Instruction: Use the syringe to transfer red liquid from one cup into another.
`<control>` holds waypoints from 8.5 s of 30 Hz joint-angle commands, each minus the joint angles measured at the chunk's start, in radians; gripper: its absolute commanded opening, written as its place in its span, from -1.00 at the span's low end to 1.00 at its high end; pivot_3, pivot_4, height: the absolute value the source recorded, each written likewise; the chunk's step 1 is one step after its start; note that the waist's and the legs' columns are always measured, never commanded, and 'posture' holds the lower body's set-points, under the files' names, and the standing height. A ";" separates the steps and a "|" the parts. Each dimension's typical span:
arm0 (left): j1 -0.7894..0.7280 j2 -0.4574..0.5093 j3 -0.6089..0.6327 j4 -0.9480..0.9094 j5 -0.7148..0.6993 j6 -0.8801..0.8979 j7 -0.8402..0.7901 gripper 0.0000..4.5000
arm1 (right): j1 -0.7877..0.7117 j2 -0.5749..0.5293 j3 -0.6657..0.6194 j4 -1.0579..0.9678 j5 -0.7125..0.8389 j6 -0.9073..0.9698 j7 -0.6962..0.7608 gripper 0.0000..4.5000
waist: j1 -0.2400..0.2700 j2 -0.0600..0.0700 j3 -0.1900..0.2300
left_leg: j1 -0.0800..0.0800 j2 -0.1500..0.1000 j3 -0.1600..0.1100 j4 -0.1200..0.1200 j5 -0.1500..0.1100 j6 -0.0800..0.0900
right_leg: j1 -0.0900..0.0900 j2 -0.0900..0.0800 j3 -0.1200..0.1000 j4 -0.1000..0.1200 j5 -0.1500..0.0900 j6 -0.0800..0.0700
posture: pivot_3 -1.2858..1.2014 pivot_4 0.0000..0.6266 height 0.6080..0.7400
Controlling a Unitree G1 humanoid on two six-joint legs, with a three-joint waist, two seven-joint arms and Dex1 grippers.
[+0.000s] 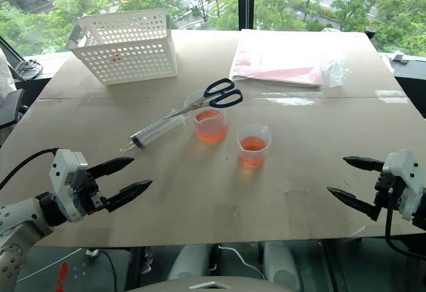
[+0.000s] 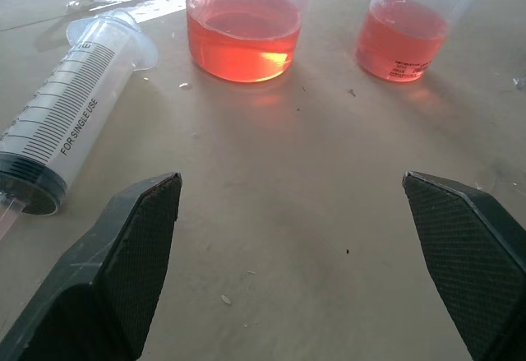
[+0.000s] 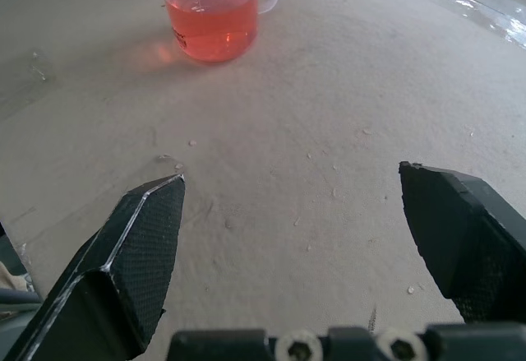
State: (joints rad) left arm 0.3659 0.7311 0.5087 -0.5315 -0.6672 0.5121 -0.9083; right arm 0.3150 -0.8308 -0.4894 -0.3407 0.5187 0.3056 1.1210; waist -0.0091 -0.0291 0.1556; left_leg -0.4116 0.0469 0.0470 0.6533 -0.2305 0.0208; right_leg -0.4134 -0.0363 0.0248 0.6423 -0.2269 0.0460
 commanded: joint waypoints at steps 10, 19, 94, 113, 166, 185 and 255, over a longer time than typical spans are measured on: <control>-0.110 -0.006 -0.043 -0.018 -0.025 0.007 0.061 0.95 | -0.116 0.053 0.038 -0.021 0.050 0.003 -0.065 1.00 | 0.000 0.000 0.000 | 0.000 0.000 0.000 0.000 0.000 0.000 | 0.000 0.000 0.000 0.000 0.001 -0.001 | 0.03 -0.52 1.00; -0.152 -0.003 -0.047 -0.011 -0.043 0.028 0.082 0.95 | -0.223 0.058 0.075 -0.078 0.134 0.059 -0.095 1.00 | -0.001 0.000 0.000 | -0.001 0.000 0.001 0.000 0.000 0.000 | 0.000 0.001 0.000 0.000 0.001 -0.002 | 0.03 -0.52 1.00; -1.617 0.085 -0.985 0.770 0.304 0.553 -0.194 0.85 | -0.040 0.073 -0.024 -0.593 0.364 0.146 -0.434 1.00 | 0.021 -0.004 0.003 | -0.004 -0.006 -0.002 0.001 0.000 0.000 | 0.000 0.002 -0.003 0.000 0.000 0.001 | 0.03 -0.52 1.00; -1.629 0.031 -0.989 0.791 0.429 0.506 -0.308 0.29 | -0.003 0.082 -0.014 -0.619 0.360 0.130 -0.481 1.00 | 0.021 -0.004 0.003 | -0.004 -0.006 -0.002 0.001 0.000 0.000 | 0.000 0.002 -0.003 0.001 0.000 0.001 | 0.03 -0.52 1.00; -1.277 0.334 -0.452 1.527 0.529 0.058 -0.219 -0.84 | -0.233 0.001 0.067 -0.520 0.501 0.148 -0.358 1.00 | 0.034 -0.017 0.003 | -0.005 -0.006 -0.003 0.003 0.000 0.001 | 0.000 -0.002 -0.006 0.001 0.002 -0.003 | 0.03 -0.52 1.00; -0.915 0.276 -0.070 0.647 0.134 0.568 -0.200 0.97 | -0.290 -0.087 0.083 -0.454 0.531 0.194 -0.312 1.00 | 0.016 -0.017 0.002 | -0.003 0.001 -0.007 0.003 0.000 0.001 | 0.001 -0.004 -0.007 0.003 0.002 -0.003 | 0.03 -0.52 1.00; -1.402 -0.383 0.157 0.266 0.267 0.729 0.183 -0.36 | -0.673 0.014 0.316 -0.250 0.365 0.269 -0.453 1.00 | 0.027 -0.011 0.006 | -0.017 -0.004 -0.019 0.018 -0.001 0.003 | -0.001 -0.002 -0.014 0.005 0.005 0.003 | 0.03 -0.52 1.00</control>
State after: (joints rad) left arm -1.0134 0.3920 0.6018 -0.1309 -0.3216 1.2721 -0.7865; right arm -0.3151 -0.8242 -0.1803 -0.6235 0.9143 0.5845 0.6708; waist 0.0176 -0.0406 0.1615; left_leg -0.4293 0.0409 0.0273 0.6717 -0.2318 0.0234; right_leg -0.4140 -0.0386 0.0089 0.6472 -0.2222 0.0487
